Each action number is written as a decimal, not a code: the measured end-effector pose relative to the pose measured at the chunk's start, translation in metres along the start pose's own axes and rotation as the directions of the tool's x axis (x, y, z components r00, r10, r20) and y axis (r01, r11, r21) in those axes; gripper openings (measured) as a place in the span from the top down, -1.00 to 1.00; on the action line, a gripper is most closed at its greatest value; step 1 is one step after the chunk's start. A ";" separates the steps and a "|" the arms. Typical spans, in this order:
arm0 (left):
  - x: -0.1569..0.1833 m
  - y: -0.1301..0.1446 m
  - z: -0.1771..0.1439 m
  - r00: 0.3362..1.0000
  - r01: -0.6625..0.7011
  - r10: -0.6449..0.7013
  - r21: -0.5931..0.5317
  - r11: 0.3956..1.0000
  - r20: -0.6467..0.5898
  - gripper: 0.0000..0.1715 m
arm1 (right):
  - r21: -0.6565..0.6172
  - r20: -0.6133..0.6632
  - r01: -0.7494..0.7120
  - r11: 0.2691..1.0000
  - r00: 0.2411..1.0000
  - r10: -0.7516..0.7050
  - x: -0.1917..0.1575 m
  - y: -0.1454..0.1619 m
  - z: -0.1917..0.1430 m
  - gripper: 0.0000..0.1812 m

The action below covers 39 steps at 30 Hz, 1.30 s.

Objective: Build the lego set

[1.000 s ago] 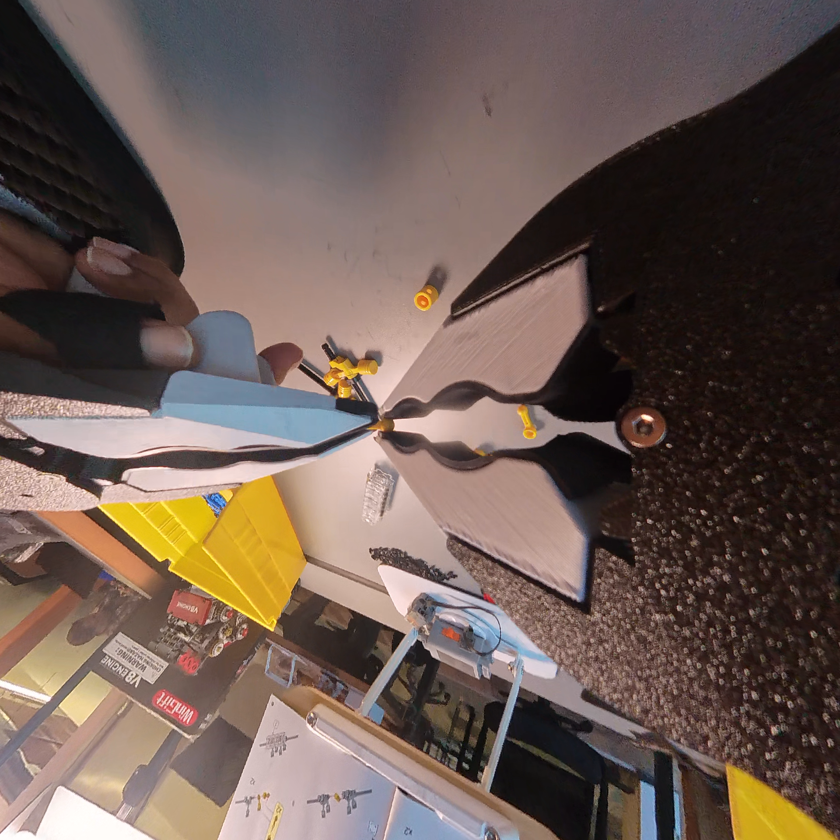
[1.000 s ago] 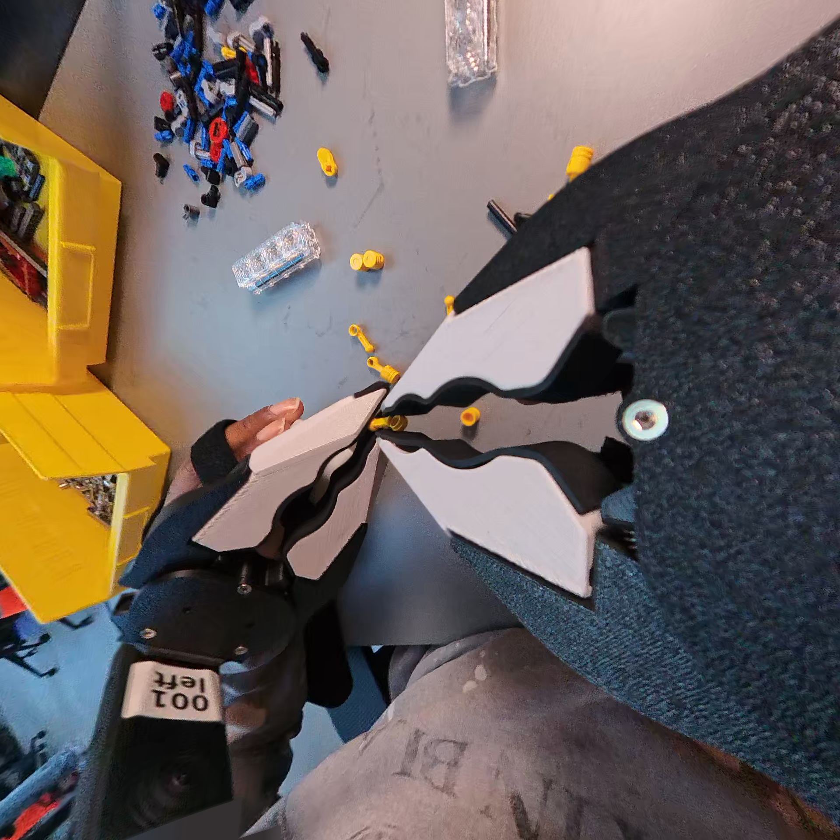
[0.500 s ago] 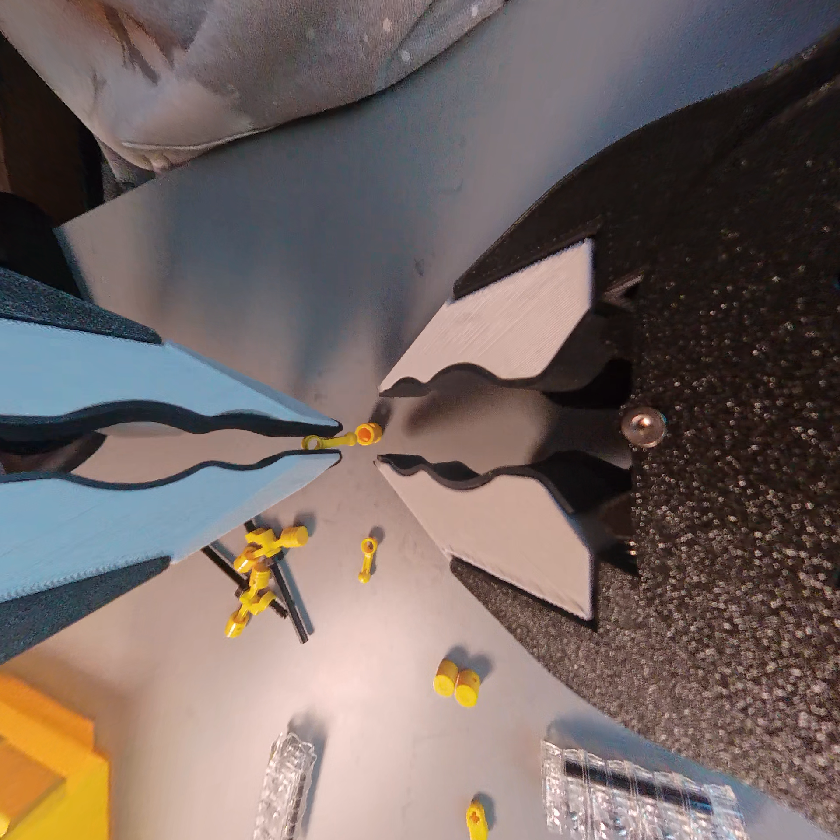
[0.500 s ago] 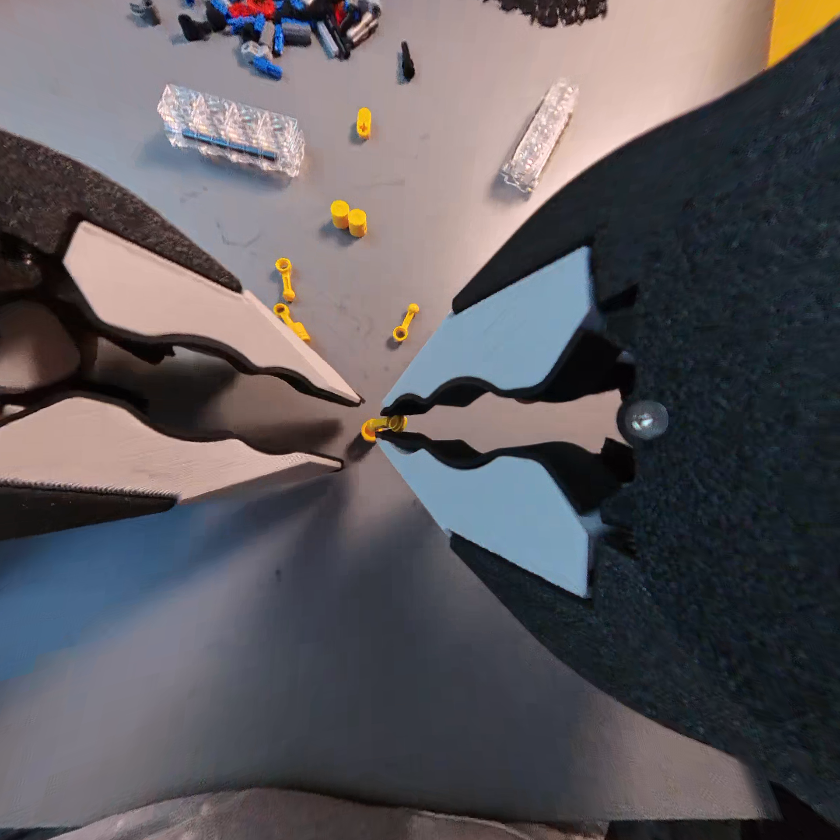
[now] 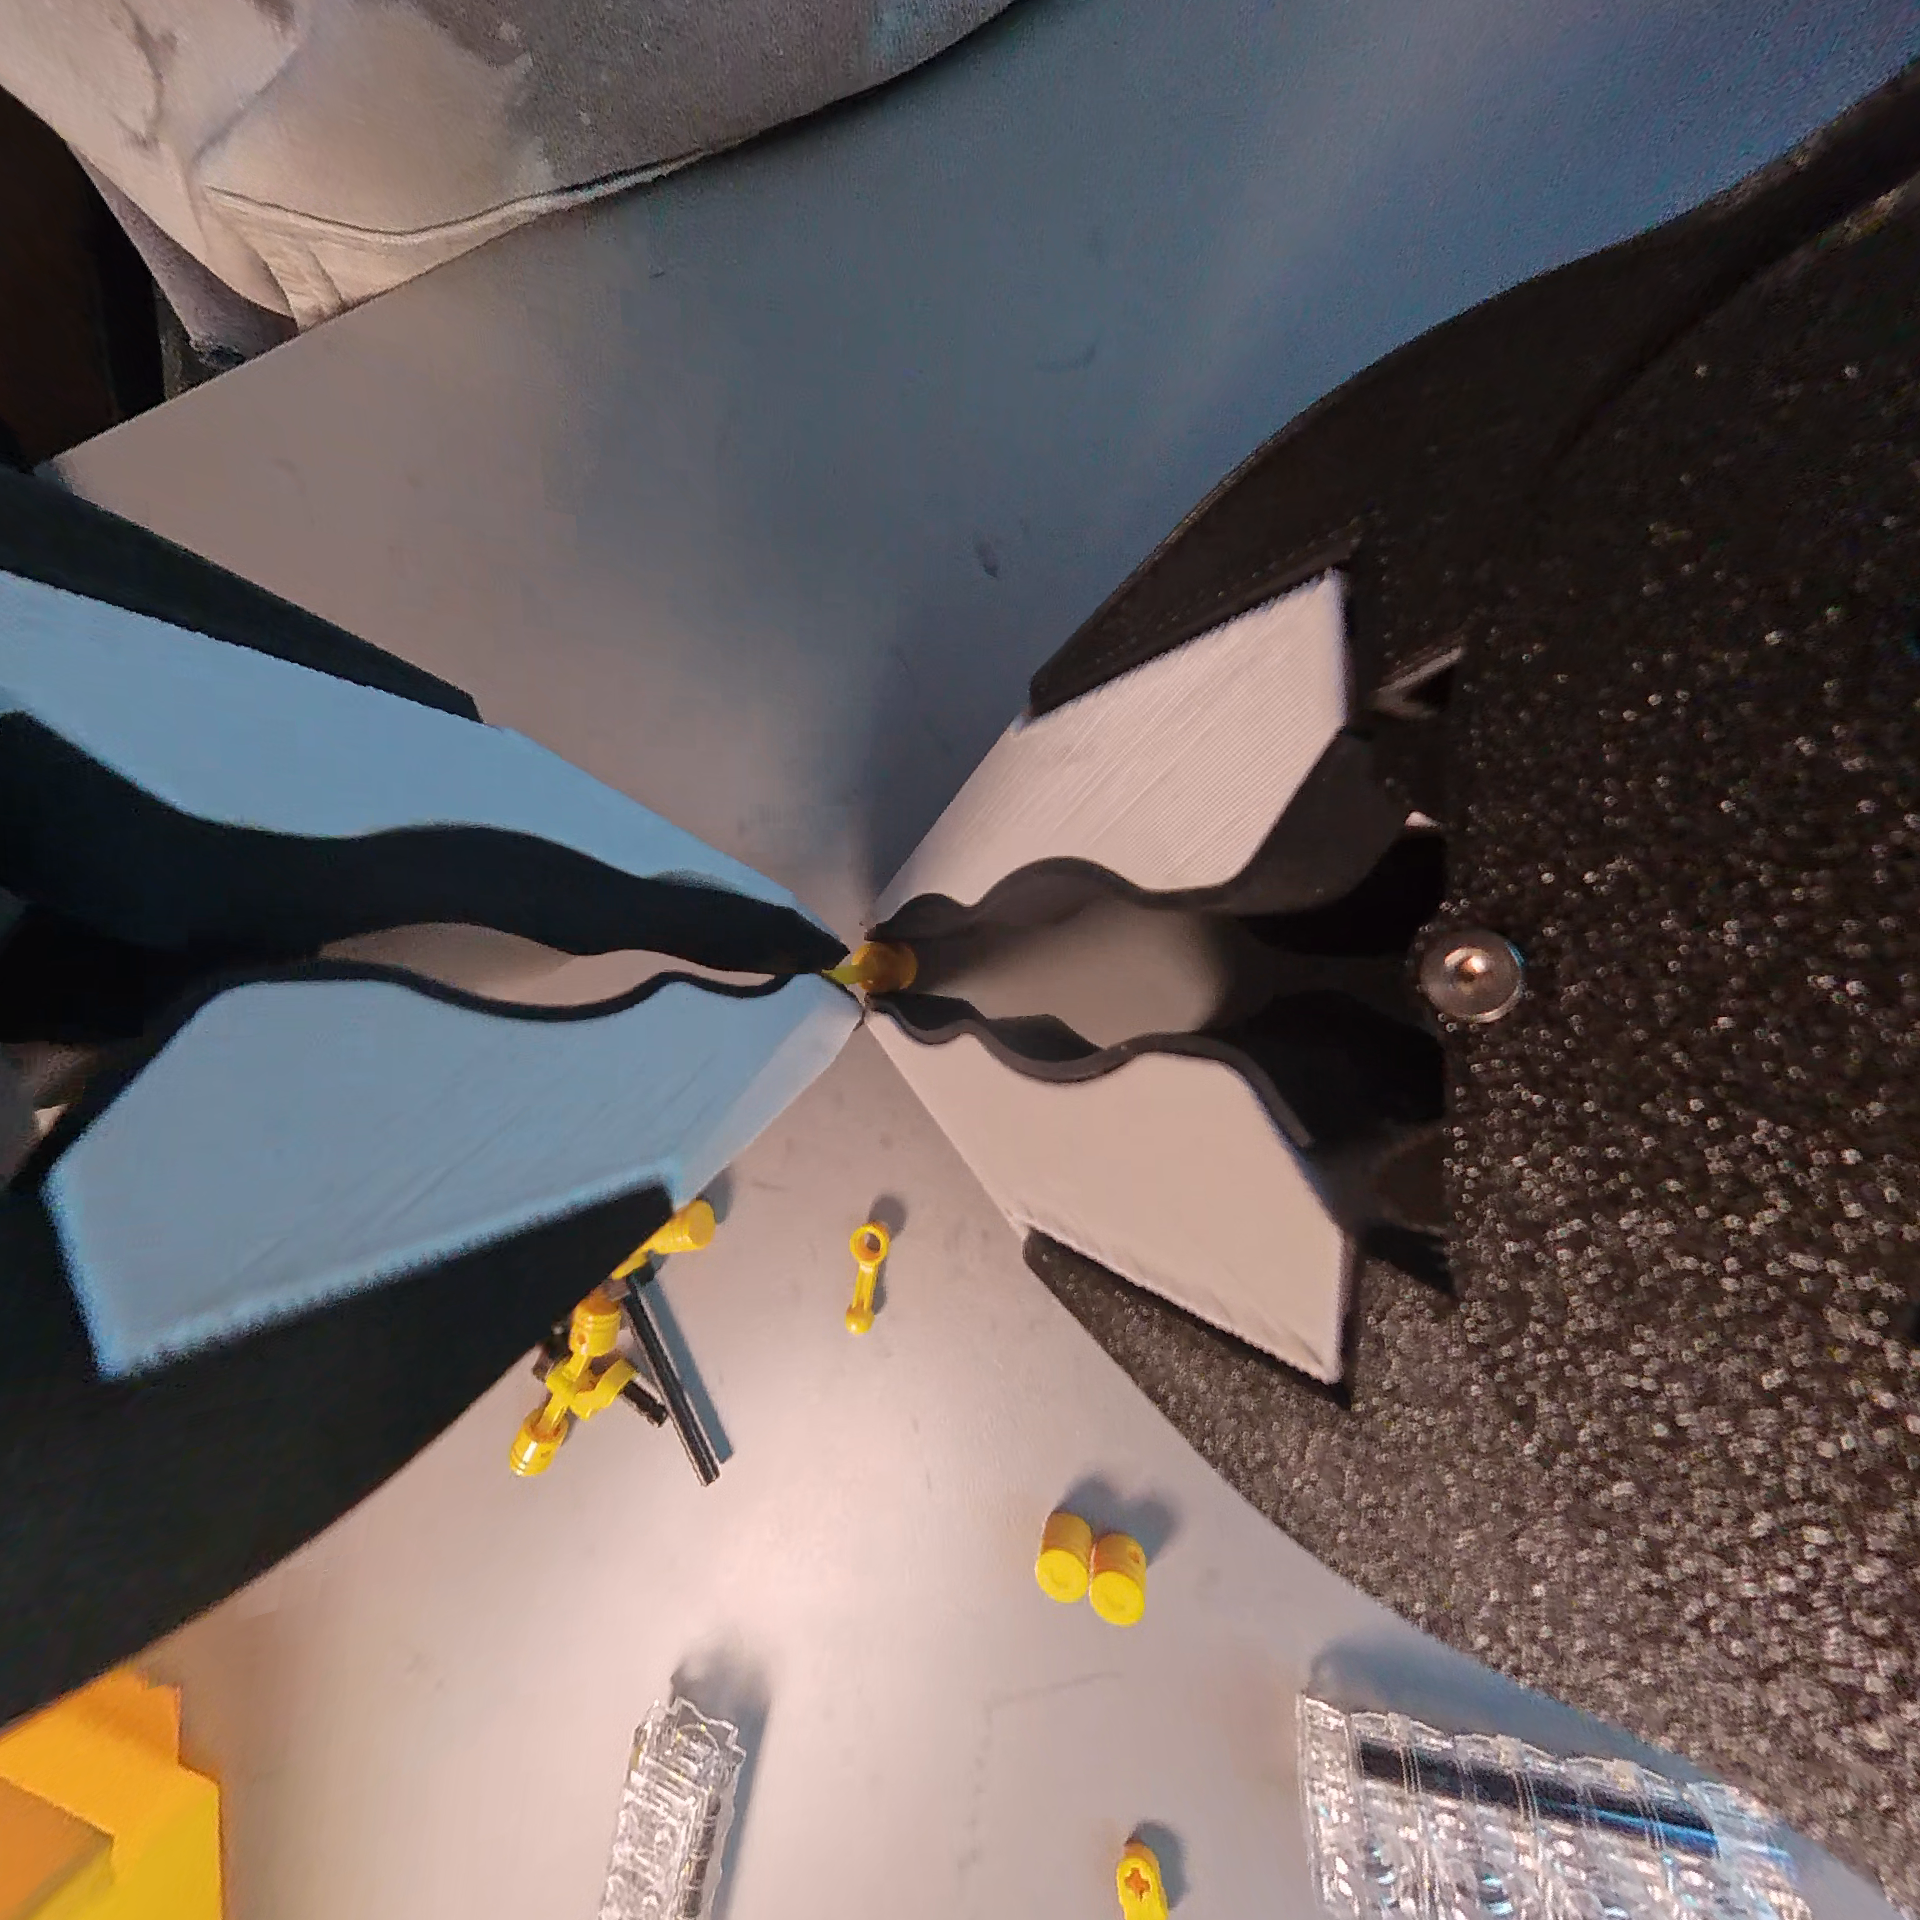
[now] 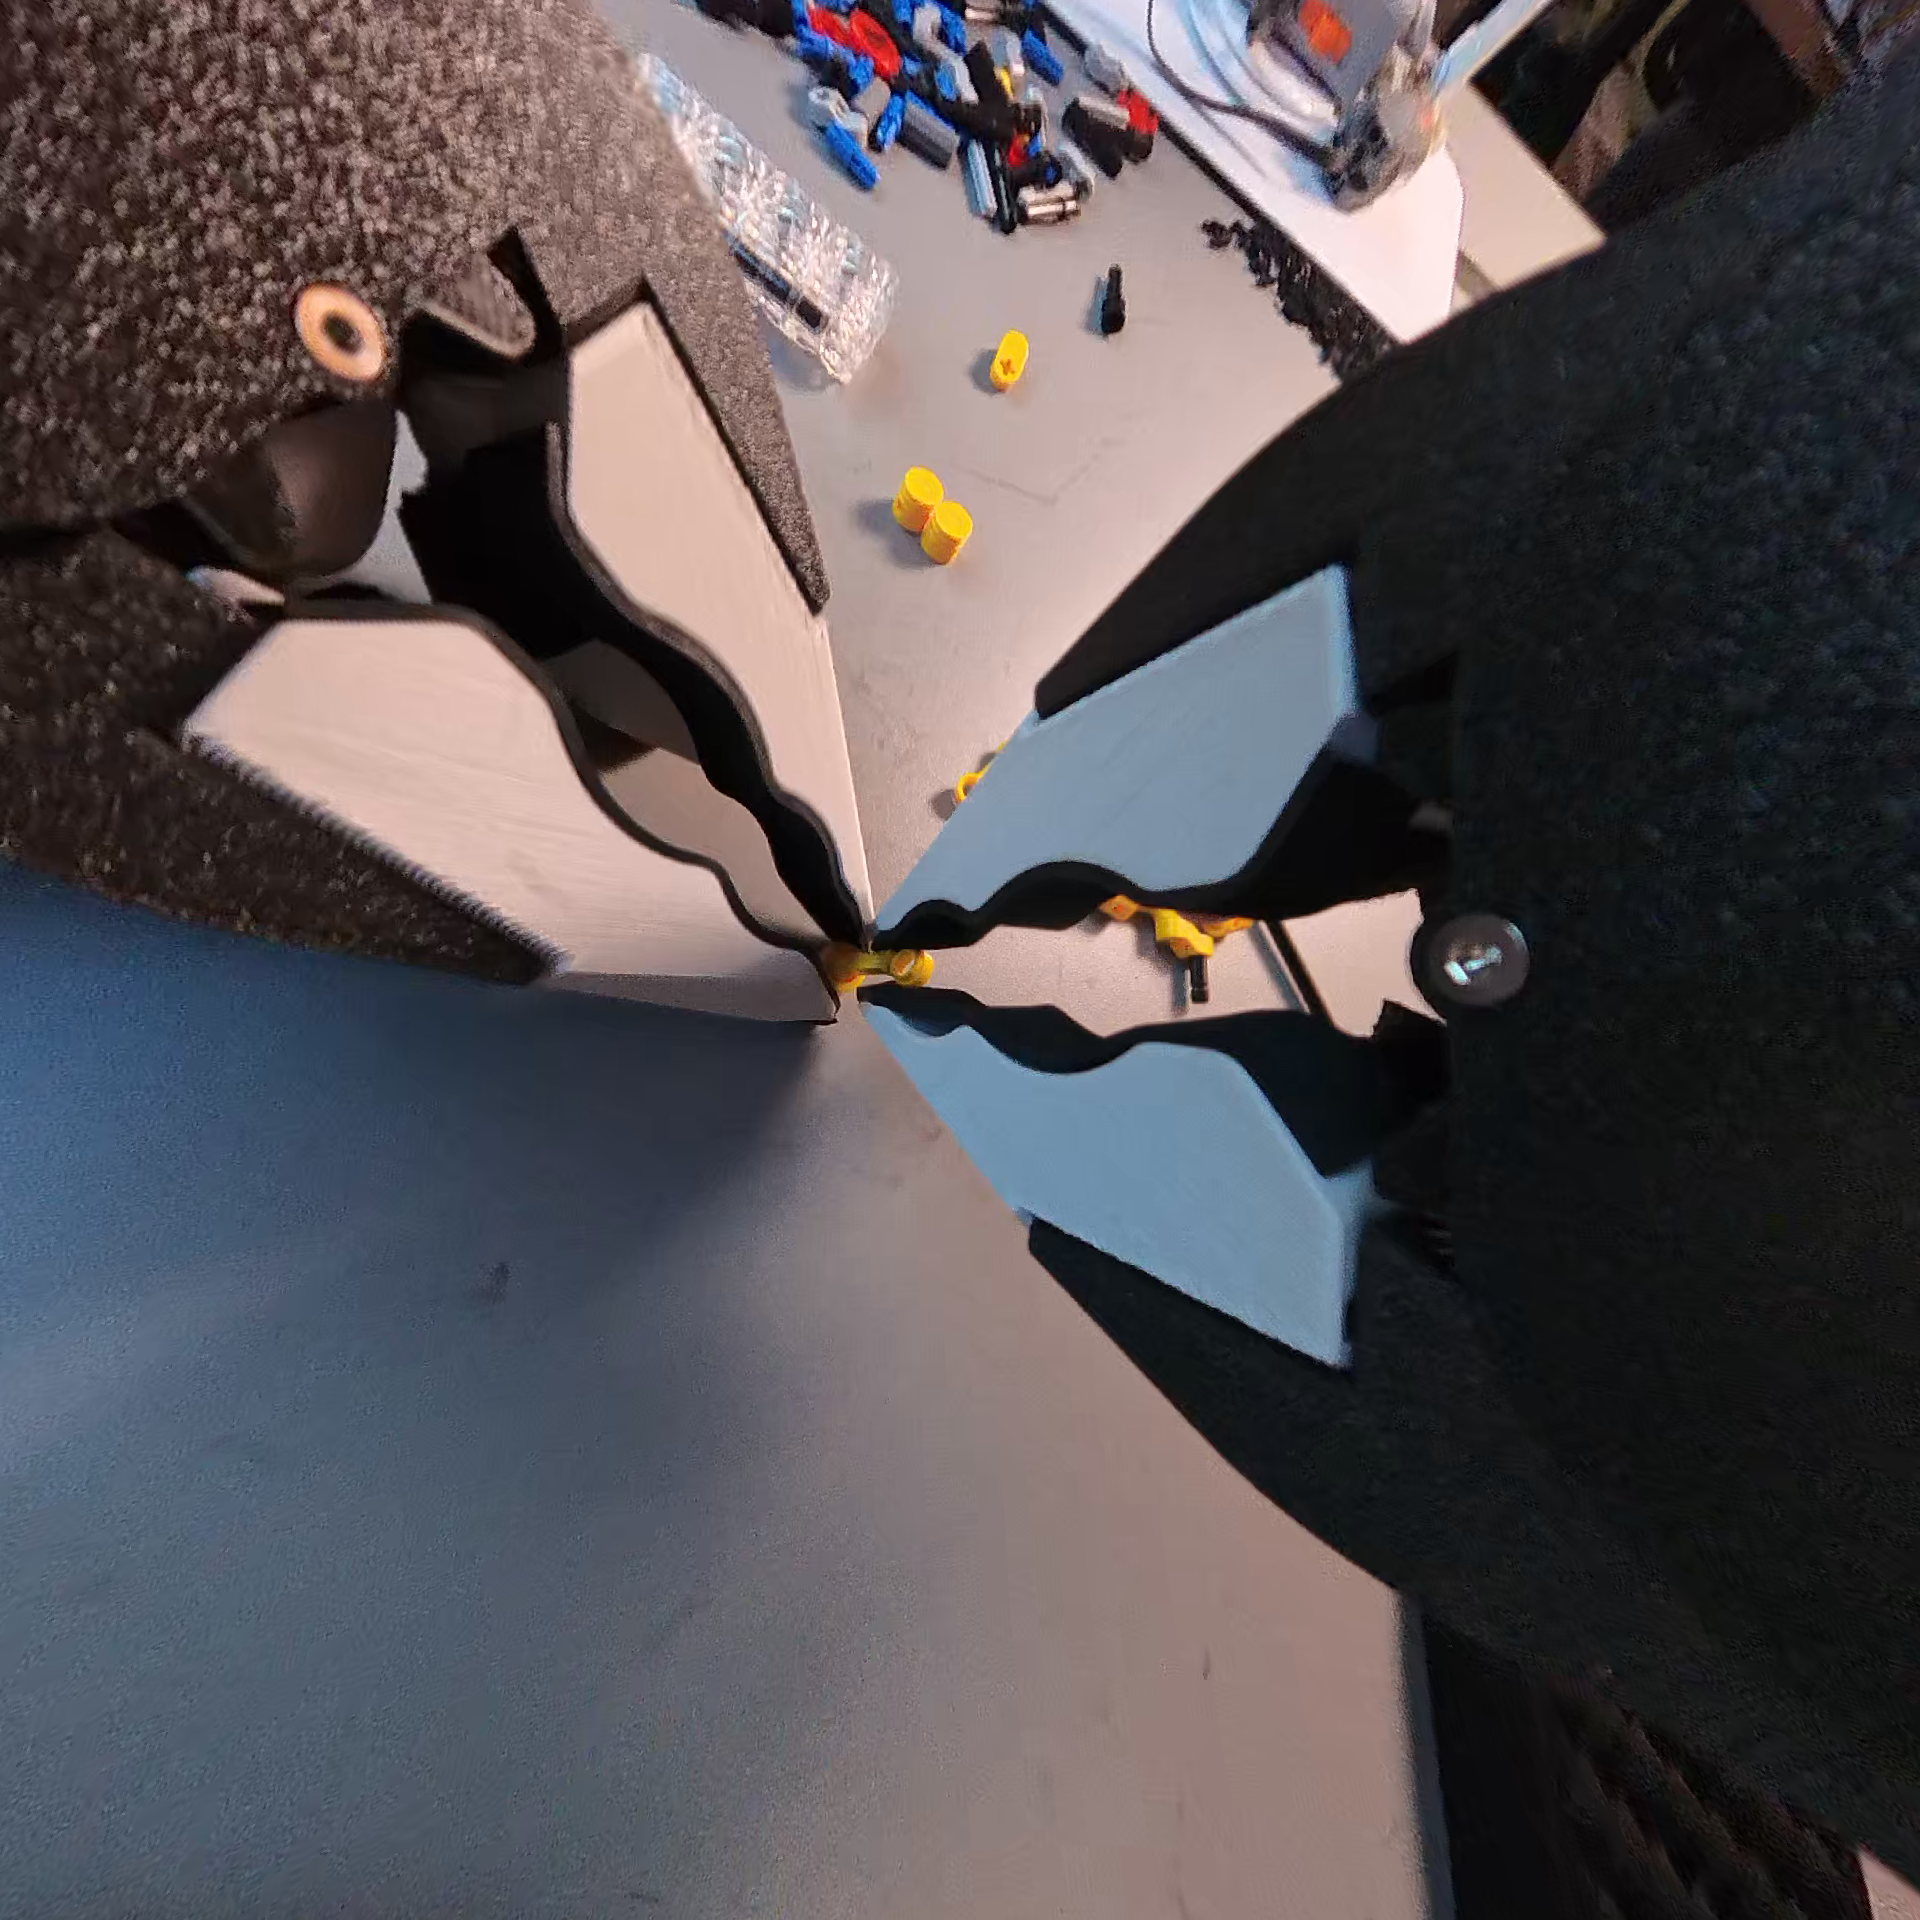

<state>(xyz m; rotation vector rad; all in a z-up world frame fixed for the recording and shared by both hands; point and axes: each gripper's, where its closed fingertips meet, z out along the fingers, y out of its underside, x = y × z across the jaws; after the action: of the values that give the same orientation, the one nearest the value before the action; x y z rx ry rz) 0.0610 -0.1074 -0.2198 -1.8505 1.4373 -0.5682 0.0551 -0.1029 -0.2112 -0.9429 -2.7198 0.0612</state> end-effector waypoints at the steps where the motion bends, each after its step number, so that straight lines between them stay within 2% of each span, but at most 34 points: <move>1: 0.000 0.000 0.000 1.000 0.000 0.000 0.000 1.000 -0.002 0.89 | -0.007 -0.009 0.018 1.000 1.000 -0.018 0.000 0.000 0.000 0.94; 6: 0.000 0.000 0.000 1.000 -0.013 0.013 0.000 1.000 0.009 0.89 | -0.016 -0.026 0.027 1.000 0.999 -0.027 0.000 -0.002 0.000 0.95; 14: -0.001 0.003 -0.003 1.000 -0.014 0.014 -0.003 1.000 0.004 0.88 | -0.066 -0.050 0.131 0.989 0.990 -0.134 0.002 -0.006 0.001 0.94; 17: -0.003 0.007 -0.009 0.999 -0.030 0.030 0.000 1.000 0.016 0.80 | -0.094 -0.039 0.174 0.980 0.983 -0.179 0.004 -0.007 0.002 0.94; 21: 0.002 0.011 -0.012 1.000 -0.018 0.018 -0.003 1.000 -0.023 0.89 | -0.111 -0.043 0.223 0.969 0.973 -0.228 0.006 -0.009 0.003 0.94; 29: 0.000 0.010 -0.011 0.999 -0.016 0.016 0.001 1.000 -0.041 0.91 | -0.120 -0.005 0.334 0.935 0.941 -0.337 0.004 -0.018 0.003 0.94; 33: 0.000 0.010 -0.011 0.999 -0.001 0.001 -0.001 1.000 -0.047 0.91 | -0.075 0.032 0.244 0.967 0.970 -0.242 0.004 -0.016 0.003 0.94; 39: 0.000 0.010 -0.011 0.999 0.005 -0.005 -0.001 1.000 -0.051 0.91 | 0.039 0.064 -0.036 0.999 0.997 0.033 0.005 -0.014 0.003 0.94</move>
<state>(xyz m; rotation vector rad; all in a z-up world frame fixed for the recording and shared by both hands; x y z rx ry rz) 0.0469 -0.1112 -0.2205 -1.8531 1.4665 -0.6211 0.0426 -0.1109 -0.2110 -0.9926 -2.7488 0.1545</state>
